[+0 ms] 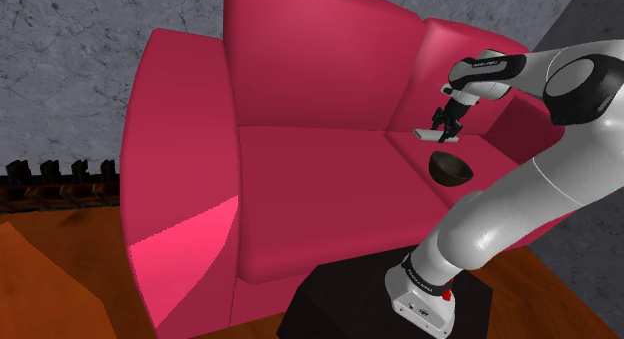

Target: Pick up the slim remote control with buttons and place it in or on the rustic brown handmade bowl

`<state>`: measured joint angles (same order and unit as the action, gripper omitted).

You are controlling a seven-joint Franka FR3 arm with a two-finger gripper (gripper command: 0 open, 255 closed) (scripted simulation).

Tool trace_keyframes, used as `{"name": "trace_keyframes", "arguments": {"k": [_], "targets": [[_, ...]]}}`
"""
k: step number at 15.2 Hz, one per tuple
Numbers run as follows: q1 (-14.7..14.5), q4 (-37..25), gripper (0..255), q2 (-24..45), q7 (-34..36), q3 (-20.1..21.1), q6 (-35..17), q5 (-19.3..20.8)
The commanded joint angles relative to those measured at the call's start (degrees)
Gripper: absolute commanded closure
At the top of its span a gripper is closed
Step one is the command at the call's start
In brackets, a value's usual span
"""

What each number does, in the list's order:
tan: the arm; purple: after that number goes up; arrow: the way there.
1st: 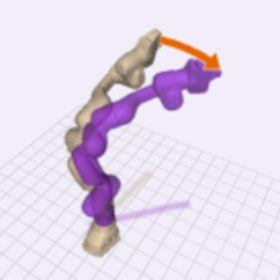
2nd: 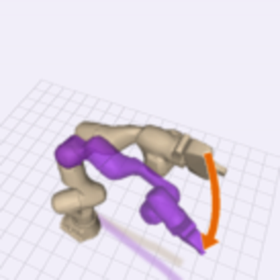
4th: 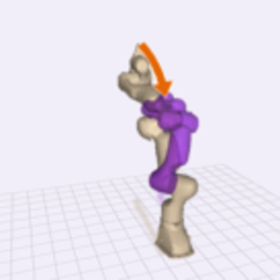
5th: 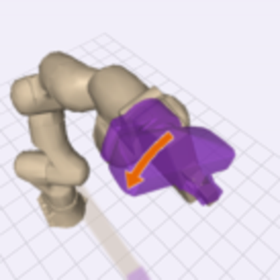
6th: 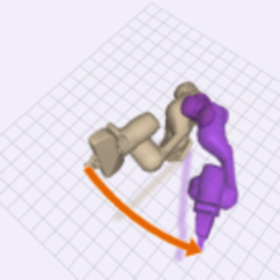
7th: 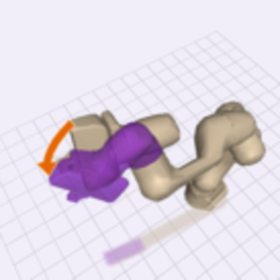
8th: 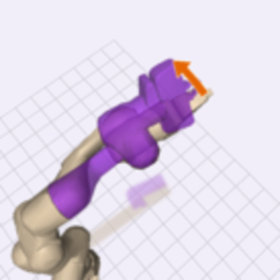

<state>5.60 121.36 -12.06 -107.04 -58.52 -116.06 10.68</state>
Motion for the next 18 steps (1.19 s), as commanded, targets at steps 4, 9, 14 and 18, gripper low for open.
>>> {"name": "trace_keyframes", "arguments": {"k": [4,9,14,18], "targets": [[3.36,0.69,255,-3.14,-4.72,-2.83,0.67,3.19],[5.55,0.23,255,-4.54,-9.52,-6.12,1.22,4.83],[4.34,2.91,255,-2.58,-10.57,-8.56,-2.94,3.66],[2.86,4.86,255,-0.44,-11.89,-11.02,-6.36,2.05]]}}
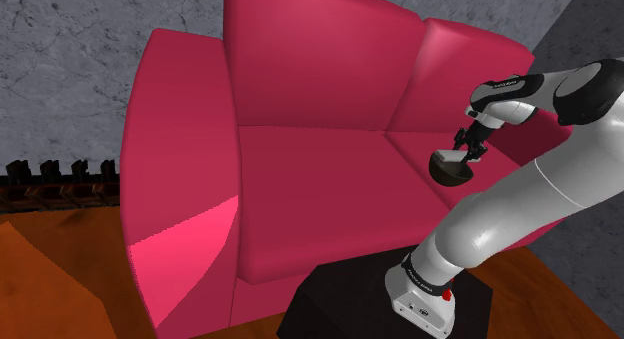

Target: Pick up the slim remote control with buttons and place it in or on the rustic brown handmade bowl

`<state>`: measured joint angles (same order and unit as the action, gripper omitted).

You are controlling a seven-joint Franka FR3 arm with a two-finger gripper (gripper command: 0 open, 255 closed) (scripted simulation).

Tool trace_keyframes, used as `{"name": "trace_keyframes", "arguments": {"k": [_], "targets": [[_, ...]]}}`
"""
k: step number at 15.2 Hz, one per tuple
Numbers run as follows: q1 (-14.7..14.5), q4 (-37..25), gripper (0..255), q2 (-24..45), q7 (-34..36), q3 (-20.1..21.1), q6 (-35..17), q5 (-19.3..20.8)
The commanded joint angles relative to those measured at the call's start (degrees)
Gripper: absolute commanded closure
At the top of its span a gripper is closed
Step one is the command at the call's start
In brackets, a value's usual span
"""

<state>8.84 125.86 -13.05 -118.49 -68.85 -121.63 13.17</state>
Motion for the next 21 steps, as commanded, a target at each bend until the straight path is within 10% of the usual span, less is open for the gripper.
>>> {"name": "trace_keyframes", "arguments": {"k": [1,12,13,21], "targets": [[-0.84,0.83,255,1.18,-0.87,-1.39,-1.66,-0.98],[-2.80,2.34,255,3.82,-2.78,-4.16,-4.70,-3.46],[-2.80,2.34,0,3.82,-2.79,-4.16,-4.70,-3.47],[0.89,-0.97,0,-1.50,0.81,1.32,1.89,1.21]]}}
